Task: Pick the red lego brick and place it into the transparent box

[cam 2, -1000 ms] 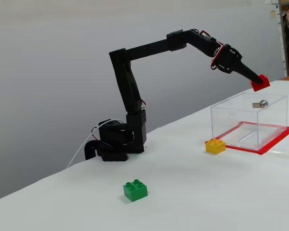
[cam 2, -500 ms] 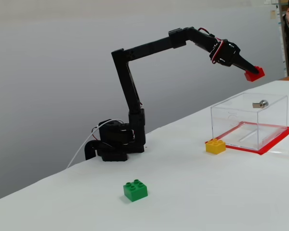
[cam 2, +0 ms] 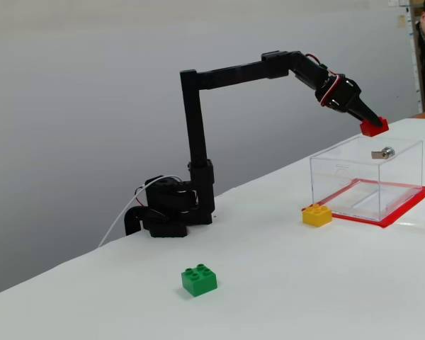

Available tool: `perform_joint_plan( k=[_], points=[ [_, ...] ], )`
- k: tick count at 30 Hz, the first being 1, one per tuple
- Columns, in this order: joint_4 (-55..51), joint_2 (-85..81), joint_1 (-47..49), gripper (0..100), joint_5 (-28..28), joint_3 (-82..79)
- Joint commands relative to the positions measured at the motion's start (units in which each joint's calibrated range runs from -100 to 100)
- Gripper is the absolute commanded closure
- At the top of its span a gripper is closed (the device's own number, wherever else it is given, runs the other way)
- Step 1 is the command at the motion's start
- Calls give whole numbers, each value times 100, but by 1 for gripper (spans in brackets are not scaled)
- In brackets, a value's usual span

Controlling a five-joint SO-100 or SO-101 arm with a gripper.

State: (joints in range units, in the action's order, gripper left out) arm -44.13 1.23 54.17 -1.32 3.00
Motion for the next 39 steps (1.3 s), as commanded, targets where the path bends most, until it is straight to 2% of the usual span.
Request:
perform_joint_plan(
  k=[1,15,21,28,32,39],
  points=[
    [-26,128,169,90,7,423],
    [-26,297,421,89,-30,559],
    [-26,306,443,74,-30,559],
    [-26,289,443,72,-30,559],
    [-34,213,435,73,-35,559],
    [-635,43,295,92,-19,685]
  ],
)
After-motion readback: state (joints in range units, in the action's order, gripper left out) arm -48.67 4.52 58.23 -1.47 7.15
